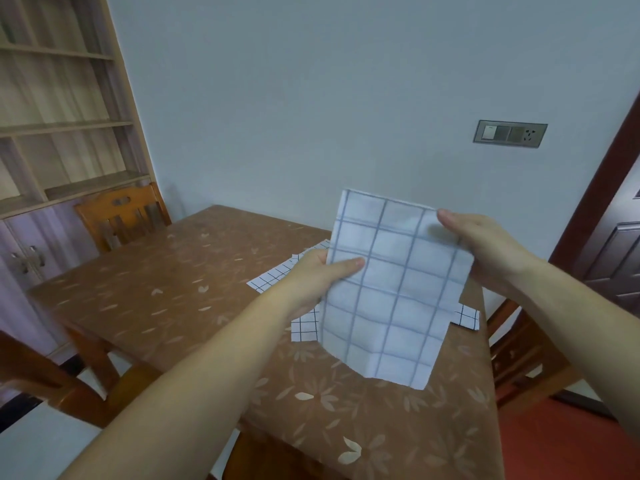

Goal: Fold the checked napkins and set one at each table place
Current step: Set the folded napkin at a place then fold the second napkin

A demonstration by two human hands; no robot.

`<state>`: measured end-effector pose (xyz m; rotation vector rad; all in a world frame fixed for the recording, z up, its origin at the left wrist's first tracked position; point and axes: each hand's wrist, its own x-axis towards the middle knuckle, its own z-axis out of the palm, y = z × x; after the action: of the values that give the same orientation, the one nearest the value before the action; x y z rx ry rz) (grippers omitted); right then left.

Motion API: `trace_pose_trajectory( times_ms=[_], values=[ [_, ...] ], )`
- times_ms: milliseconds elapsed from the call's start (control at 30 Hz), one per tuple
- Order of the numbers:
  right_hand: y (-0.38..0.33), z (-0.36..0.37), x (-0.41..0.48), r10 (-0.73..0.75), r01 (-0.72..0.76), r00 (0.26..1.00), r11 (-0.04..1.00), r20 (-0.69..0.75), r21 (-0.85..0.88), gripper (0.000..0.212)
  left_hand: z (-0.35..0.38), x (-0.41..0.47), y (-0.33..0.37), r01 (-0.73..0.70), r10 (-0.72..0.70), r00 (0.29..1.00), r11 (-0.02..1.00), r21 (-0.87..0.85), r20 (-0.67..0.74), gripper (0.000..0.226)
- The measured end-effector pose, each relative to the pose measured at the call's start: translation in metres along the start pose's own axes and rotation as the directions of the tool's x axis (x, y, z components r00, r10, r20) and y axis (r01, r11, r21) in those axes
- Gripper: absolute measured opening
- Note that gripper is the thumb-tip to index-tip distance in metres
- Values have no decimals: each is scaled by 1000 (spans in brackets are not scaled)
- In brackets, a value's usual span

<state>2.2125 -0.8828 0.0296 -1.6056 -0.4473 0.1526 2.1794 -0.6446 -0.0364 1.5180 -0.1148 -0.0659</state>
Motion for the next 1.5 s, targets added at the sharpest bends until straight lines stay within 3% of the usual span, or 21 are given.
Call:
trace_pose_trajectory(
  times_ms=[33,100,133,267,333,533,633,767,900,1100,1300,1400,1500],
  values=[
    [7,-1,-2,62,-66,997,991,37,114,43,1,2,1,-1,-1,999,999,-52,-36,9],
    [24,-1,-4,148,-165,983,970,105,178,68,1,6,3,-10,-3,995,993,-117,-104,9],
    [31,0,-5,169,-185,979,969,112,161,66,1,7,3,-12,-6,991,991,-136,-136,11],
    [43,11,-9,169,-166,985,982,22,-90,18,0,10,2,31,-57,978,990,-134,-199,23],
    [47,13,-8,169,-171,985,971,-25,-164,7,1,11,-2,59,-86,974,989,-133,-210,26],
    [71,18,-7,217,-243,970,915,-113,-322,13,-5,7,-26,189,-192,961,981,-36,-201,24],
    [80,21,-11,233,-264,963,920,-136,-290,7,-9,5,-38,230,-227,952,973,-8,-204,35],
    [88,22,-9,252,-287,949,939,-187,-190,16,-14,4,-42,237,-239,948,971,-38,-211,45],
    [88,22,-8,232,-264,943,958,-237,-111,23,-19,6,-41,196,-201,954,980,-47,-224,55],
    [80,24,-3,132,-193,928,970,-349,-146,58,-16,6,-35,146,-152,910,988,-46,-385,77],
    [82,20,2,112,-162,919,981,-377,-102,41,-11,2,-27,56,-99,904,992,-114,-416,68],
    [84,17,4,104,-151,910,985,-401,-87,35,-14,3,-26,38,-32,910,999,5,-413,59],
    [83,16,4,91,-140,892,987,-443,-80,51,-15,2,-27,-30,90,891,990,138,-446,52]
  ],
)
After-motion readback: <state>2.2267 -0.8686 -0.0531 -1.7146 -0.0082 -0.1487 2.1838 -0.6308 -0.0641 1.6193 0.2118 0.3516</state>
